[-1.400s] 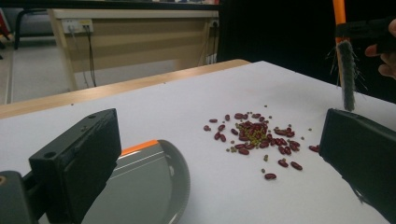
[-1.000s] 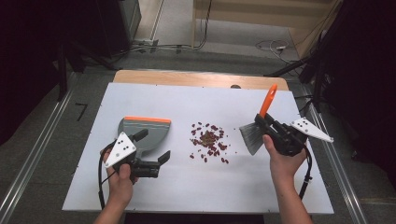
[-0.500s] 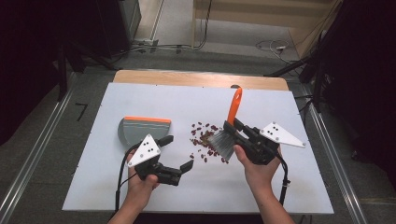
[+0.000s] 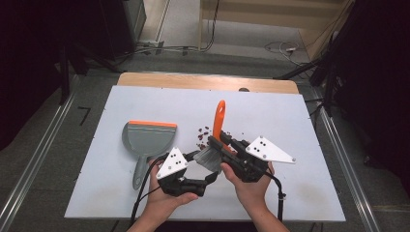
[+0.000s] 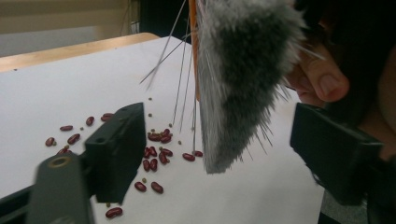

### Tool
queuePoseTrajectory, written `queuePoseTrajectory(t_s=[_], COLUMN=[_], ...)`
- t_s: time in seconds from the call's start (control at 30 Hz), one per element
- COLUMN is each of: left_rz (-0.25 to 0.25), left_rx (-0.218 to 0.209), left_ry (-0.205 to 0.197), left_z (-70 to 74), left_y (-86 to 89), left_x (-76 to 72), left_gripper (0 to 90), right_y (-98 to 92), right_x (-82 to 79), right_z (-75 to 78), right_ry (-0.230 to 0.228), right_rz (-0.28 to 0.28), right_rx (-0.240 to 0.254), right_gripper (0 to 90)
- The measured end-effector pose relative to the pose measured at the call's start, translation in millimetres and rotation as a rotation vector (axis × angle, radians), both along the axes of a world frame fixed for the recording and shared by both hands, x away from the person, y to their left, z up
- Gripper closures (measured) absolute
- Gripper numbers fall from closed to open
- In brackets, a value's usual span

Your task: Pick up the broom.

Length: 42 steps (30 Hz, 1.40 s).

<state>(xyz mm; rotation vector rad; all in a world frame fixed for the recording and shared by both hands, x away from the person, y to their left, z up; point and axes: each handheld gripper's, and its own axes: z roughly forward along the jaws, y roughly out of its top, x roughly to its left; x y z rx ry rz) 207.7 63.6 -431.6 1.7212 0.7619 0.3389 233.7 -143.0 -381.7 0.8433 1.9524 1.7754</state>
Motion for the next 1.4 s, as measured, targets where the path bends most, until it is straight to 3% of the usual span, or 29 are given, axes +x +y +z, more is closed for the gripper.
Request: queuePoseTrajectory(t_s=[0.2, 0.33, 0.43, 0.57, 0.63, 0.7, 0.87, 0.9, 0.93, 1.03, 1.13, 1.23, 1.3, 1.4], left_rz=[0.033, 0.009, 0.011, -0.005, -0.019, -0.038, -0.095, -0.095, -0.149, -0.208, -0.257, -0.327, -0.361, -0.401], left_rx=[0.001, -0.007, 0.004, 0.014, 0.015, 0.012, 0.001, 0.001, -0.027, -0.021, -0.023, -0.053, -0.046, -0.04], left_ry=[-0.025, -0.018, -0.023, -0.014, -0.01, -0.008, -0.019, -0.019, -0.021, -0.038, -0.048, -0.05, -0.056, -0.058], left_z=[0.4, -0.3, 0.3, 1.4, 2.0, 3.2, 7.1, 7.1, 8.3, 10.8, 11.4, 11.4, 12.5, 13.3], left_y=[0.3, 3.3, 5.5, 13.7, 19.2, 24.9, 40.5, 40.5, 47.6, 55.9, 63.7, 69.3, 69.5, 68.0], left_x=[-2.4, -1.8, -1.6, 1.1, 3.2, 4.7, 8.5, 8.5, 10.3, 11.2, 12.3, 13.1, 12.2, 10.9], left_gripper=[53.0, 75.6, 83.6, 85.7, 85.8, 85.9, 86.0, 86.0, 85.9, 85.9, 85.9, 85.9, 85.9, 85.9], right_y=[7.5, 8.4, 9.1, 9.2, 6.0, 0.2, -10.8, -10.8, -14.3, -18.0, -19.6, -16.9, -15.5, -14.6], right_x=[-5.5, -7.3, -6.5, 0.2, 4.1, 7.8, 18.8, 18.8, 23.4, 29.7, 34.9, 35.5, 35.0, 35.0], right_z=[-1.7, -0.7, -0.6, 1.4, 4.0, 6.4, 8.1, 8.1, 6.1, 1.6, -1.5, -5.4, -7.3, -9.1], right_ry=[0.002, -0.006, -0.001, 0.008, 0.018, 0.016, 0.006, 0.006, 0.01, 0.007, 0.066, 0.091, 0.094, 0.111], right_rz=[0.012, 0.014, 0.023, 0.076, 0.112, 0.14, 0.27, 0.27, 0.329, 0.399, 0.502, 0.559, 0.576, 0.648], right_rx=[0.002, 0.009, 0.008, -0.014, -0.018, -0.015, -0.053, -0.053, -0.06, -0.032, -0.034, -0.051, -0.049, -0.025], right_gripper=[69.4, 69.4, 69.2, 66.8, 58.5, 55.9, 54.1, 54.1, 54.2, 54.8, 57.1, 55.4, 54.9, 56.4])
